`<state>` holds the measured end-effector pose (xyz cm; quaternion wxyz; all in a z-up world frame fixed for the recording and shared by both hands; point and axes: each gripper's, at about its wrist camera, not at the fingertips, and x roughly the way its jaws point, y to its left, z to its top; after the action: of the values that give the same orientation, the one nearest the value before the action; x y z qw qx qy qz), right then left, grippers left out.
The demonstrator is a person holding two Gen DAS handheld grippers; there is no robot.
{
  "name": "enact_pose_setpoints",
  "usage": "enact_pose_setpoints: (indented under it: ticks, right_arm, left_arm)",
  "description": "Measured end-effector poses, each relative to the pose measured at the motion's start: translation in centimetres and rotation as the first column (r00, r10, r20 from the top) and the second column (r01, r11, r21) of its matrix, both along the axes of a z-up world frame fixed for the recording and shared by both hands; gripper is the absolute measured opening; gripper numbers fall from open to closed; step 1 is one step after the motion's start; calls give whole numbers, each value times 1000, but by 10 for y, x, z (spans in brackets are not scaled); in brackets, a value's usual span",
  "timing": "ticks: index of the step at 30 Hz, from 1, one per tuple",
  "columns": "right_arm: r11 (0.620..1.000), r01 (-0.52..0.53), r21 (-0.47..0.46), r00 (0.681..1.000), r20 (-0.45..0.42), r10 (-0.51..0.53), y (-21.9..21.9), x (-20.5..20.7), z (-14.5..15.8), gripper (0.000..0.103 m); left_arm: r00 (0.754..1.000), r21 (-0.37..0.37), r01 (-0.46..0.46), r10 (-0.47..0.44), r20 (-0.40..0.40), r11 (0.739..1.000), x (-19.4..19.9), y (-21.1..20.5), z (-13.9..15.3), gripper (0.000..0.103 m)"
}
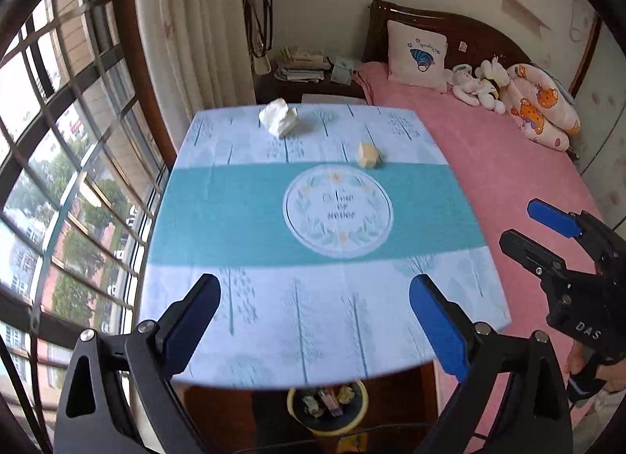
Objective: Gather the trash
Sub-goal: 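Raise both tools back toward the table, then grasp the beige paper box with the right tool while the left tool grasps the white tissue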
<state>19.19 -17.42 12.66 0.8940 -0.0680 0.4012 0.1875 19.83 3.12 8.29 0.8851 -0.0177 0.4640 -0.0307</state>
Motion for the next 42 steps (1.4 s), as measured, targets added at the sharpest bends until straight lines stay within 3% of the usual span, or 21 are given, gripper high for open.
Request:
enact_pose_setpoints:
  ticks: [3, 7, 12, 17, 21, 28, 36, 39, 42]
  right_arm:
    - [999, 46, -21, 999, -26, -47, 0, 42, -11, 68]
    - [986, 164, -9, 983, -88, -164, -3, 98, -33, 68]
    - [952, 307, 16, 935, -194, -298, -5, 166, -64, 68]
    - [908, 419, 29, 878, -266, -397, -7, 217, -93, 68]
    - [886, 464, 4, 842, -315, -439, -7, 253, -119, 68]
    - [869, 495, -23, 794, -394, -463, -5, 296, -166, 65]
    - [864, 500, -66, 753, -459, -471, 7, 319, -213, 64]
    - [867, 492, -77, 744, -480, -464, 10, 321, -226, 54]
    - [864, 497, -84, 732, -493, -470, 10, 322, -234, 52]
  left_arm:
    - [997, 33, 71, -71, 5, 997, 46, 4, -1, 84]
    - [988, 77, 158, -157, -10, 984, 112, 10, -12, 84]
    - [964, 55, 260, -255, -78, 964, 204, 30, -35, 84]
    - [941, 12, 303, -298, -161, 953, 287, 48, -68, 84]
    - [923, -63, 308, -314, -223, 949, 336, 60, -93, 84]
    - [905, -169, 227, -272, -327, 959, 397, 82, -138, 84]
    - [887, -218, 137, -218, -407, 966, 445, 103, -175, 84]
    - [884, -223, 116, -203, -421, 968, 460, 106, -184, 84]
    - [887, -200, 132, -206, -414, 971, 475, 104, -191, 84]
